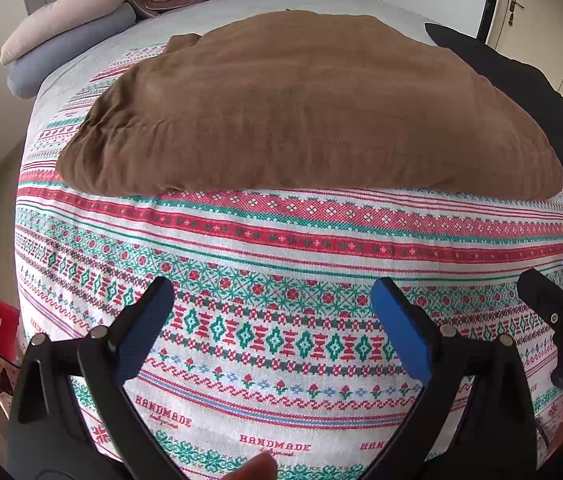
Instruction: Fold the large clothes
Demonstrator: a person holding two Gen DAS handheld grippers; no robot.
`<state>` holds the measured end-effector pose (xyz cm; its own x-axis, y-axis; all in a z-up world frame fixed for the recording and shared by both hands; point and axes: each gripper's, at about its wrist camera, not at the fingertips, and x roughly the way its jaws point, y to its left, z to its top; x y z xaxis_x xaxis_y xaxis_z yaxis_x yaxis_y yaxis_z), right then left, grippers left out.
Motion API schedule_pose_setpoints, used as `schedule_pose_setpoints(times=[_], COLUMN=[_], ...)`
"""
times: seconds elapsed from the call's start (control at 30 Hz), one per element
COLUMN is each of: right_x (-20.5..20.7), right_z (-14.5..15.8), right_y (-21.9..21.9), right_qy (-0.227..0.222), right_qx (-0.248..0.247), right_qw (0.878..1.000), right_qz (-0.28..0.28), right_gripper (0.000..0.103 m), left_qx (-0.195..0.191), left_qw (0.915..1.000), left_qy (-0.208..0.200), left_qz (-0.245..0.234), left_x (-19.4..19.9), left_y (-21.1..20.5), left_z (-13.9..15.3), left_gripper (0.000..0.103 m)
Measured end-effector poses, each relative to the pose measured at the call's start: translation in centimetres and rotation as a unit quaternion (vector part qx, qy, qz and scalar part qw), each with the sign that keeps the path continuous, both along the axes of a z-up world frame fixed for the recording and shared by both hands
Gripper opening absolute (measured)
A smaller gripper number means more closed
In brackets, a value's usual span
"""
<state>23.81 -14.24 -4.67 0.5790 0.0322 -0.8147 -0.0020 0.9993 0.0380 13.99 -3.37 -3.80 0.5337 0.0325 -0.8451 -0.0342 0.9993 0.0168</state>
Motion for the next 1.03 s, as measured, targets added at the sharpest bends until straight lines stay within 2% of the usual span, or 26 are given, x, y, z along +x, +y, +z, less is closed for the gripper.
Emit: schedule_pose_setpoints(times=[1.03], right_x=[0.07], right_z=[-0.51], right_y=[-0.18], right_qy=[0.01], right_qx=[0.002], right_qw=[1.0], right_qz=[-0.001], right_gripper=[0.1], left_qx=[-0.002], left_qw=[0.9999], left_qy=[0.009], left_qz=[-0.013], left_x=[-0.49], left_y=[-0.5], left_z=[-0.34], left_gripper=[0.099])
